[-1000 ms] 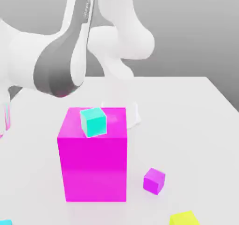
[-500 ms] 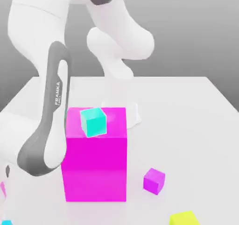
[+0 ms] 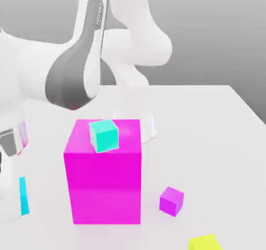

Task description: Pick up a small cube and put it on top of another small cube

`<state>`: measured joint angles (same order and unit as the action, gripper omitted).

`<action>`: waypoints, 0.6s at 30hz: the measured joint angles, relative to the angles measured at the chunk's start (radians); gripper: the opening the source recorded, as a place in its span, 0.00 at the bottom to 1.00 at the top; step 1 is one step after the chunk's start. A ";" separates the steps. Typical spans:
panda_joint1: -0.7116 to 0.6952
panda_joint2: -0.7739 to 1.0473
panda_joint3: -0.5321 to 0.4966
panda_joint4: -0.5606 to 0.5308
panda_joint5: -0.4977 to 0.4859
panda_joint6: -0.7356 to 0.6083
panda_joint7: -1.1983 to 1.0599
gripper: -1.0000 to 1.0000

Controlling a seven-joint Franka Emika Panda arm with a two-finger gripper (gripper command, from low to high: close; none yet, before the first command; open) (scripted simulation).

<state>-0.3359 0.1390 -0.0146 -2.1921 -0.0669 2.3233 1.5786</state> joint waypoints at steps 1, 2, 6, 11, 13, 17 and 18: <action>0.009 -0.036 0.006 -0.017 -0.003 -0.019 -0.015 0.00; 0.019 -0.071 0.011 -0.034 -0.003 -0.038 -0.032 0.00; 0.056 -0.214 0.020 -0.101 0.004 -0.114 -0.104 0.00; 0.093 -0.394 0.032 -0.185 0.032 -0.206 -0.208 0.00; 0.112 -0.467 0.035 -0.219 0.048 -0.243 -0.252 0.00; 0.151 -0.588 0.036 -0.292 0.079 -0.288 -0.333 0.00; 0.155 -0.585 0.035 -0.316 0.081 -0.261 -0.339 0.00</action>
<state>-0.1811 -0.4463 0.0207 -2.5078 0.0140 2.0620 1.2394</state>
